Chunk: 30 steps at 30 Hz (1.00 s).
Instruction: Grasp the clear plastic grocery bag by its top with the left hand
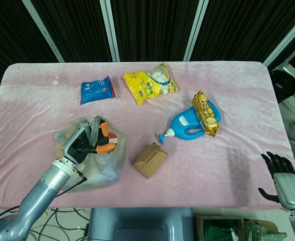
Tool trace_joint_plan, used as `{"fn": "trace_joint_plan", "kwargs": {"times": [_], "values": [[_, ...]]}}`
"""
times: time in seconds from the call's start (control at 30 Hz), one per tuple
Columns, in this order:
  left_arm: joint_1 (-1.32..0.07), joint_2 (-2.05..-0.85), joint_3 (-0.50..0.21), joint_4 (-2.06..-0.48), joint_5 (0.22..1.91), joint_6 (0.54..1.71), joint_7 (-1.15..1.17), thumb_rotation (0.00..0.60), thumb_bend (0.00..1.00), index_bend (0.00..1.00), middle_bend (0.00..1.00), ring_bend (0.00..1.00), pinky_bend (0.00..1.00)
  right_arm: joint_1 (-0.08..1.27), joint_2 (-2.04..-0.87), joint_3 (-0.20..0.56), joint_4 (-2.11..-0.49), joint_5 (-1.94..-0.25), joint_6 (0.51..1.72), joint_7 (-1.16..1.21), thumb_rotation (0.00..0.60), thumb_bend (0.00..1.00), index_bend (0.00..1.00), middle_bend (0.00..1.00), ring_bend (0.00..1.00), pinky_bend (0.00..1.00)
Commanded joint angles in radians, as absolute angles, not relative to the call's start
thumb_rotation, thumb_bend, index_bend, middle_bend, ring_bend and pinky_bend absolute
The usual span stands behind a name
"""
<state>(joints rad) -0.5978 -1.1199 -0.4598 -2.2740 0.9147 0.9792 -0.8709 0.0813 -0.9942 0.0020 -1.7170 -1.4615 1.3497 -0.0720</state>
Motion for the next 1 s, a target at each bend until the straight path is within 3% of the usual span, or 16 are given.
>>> {"fn": "trace_joint_plan", "kwargs": {"times": [0.03,0.2,0.6,1.0], "values": [[-0.601,-1.126,-0.474,-2.279,0.886,1.006,-0.841,0.6,0.26,0.81,1.0,0.97,0.9,0.081,-0.994,0.002,-1.718,-1.461,1.349,-0.072,0.6,0.18,0.0,0.0,0.0,0.03],[-0.611,-1.134,-0.501,-2.297,0.835,1.046,-0.802,0.6,0.31,0.84,1.0,1.0,0.94,0.081,-0.994,0.002,-1.718,-1.46,1.349,-0.071,0.6,0.19,0.0,0.0,0.0,0.03],[-0.714,-1.13,-0.599,-2.356,0.679,1.09,-0.658,0.6,0.27,0.86,1.0,1.0,0.97,0.081,-0.993,0.002,-1.72,-1.459,1.35,-0.068,0.6,0.2,0.0,0.0,0.0,0.03],[-0.997,-1.144,-0.785,-2.348,0.388,1.183,-0.433,0.6,0.26,0.86,1.0,1.0,0.97,0.082,-0.99,0.002,-1.721,-1.457,1.347,-0.063,0.6,0.2,0.0,0.0,0.0,0.03]]}}
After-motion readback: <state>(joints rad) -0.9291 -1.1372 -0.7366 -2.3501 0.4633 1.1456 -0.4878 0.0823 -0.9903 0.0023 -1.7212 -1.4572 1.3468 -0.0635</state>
